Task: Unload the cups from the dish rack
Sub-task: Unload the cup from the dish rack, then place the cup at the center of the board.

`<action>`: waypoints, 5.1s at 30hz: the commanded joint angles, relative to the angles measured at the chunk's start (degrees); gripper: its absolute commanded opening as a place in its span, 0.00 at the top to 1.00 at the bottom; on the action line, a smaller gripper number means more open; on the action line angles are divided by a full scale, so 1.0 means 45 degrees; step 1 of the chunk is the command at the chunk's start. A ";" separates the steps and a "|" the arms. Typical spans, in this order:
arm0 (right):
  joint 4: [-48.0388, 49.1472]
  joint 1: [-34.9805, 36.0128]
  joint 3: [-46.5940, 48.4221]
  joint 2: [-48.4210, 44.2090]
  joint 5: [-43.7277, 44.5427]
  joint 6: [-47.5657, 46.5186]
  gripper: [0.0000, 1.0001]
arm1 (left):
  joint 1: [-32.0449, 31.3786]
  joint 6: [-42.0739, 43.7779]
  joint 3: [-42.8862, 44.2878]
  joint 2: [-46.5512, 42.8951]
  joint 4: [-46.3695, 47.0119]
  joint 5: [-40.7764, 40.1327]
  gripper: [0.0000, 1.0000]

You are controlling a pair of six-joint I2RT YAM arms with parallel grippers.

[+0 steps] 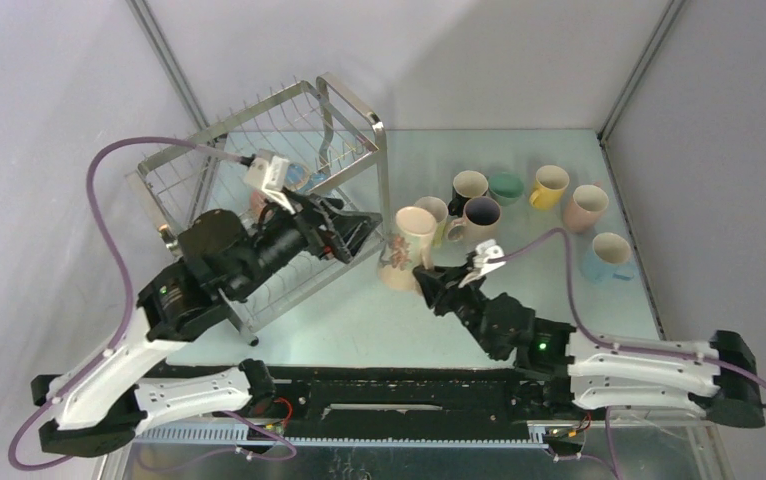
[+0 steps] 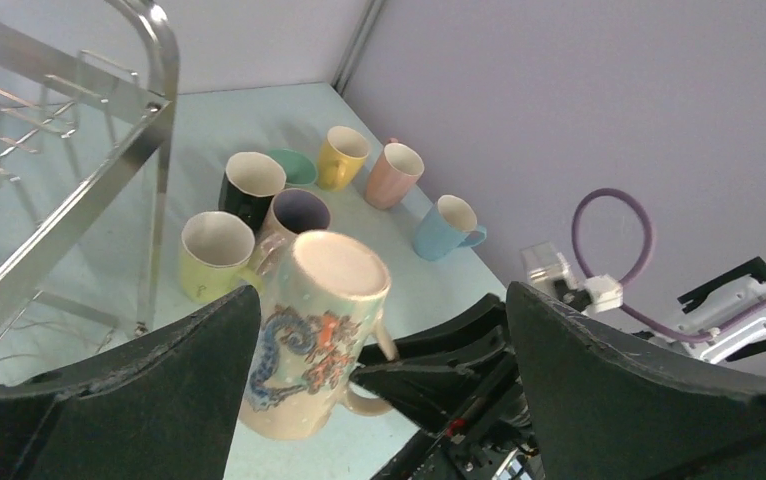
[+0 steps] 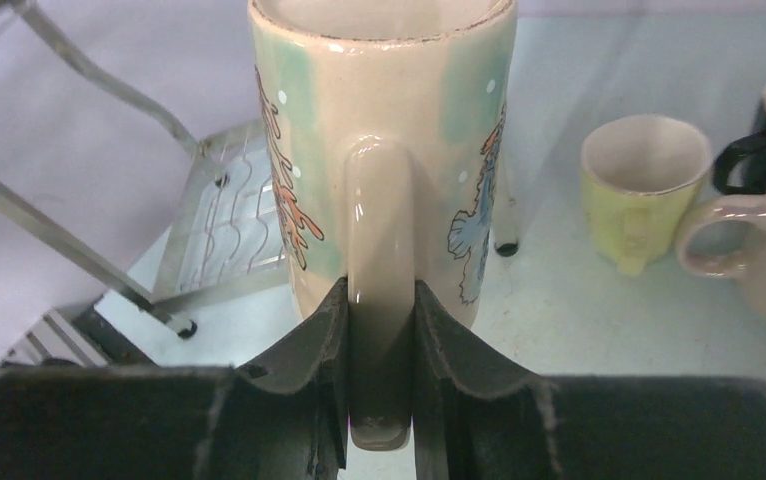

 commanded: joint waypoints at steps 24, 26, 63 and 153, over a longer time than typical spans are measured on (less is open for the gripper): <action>-0.2793 -0.6679 0.4021 -0.3925 -0.4841 0.4244 1.00 | 0.2143 -0.6244 -0.1030 0.3163 0.5145 0.4923 0.00; -0.2758 -0.6792 0.4254 -0.3875 -0.4990 0.4339 1.00 | 0.2199 -0.6887 -0.1331 0.3227 0.5739 0.5222 0.00; -0.0640 -0.7330 0.4582 -0.3940 -0.7150 0.6401 1.00 | 0.1962 -1.3524 -0.1099 0.5825 1.4918 0.6959 0.62; -1.3501 -1.5791 1.1182 -0.4003 -0.7971 0.4069 0.00 | -0.1090 0.2738 1.3322 1.4759 -0.5979 0.1954 1.00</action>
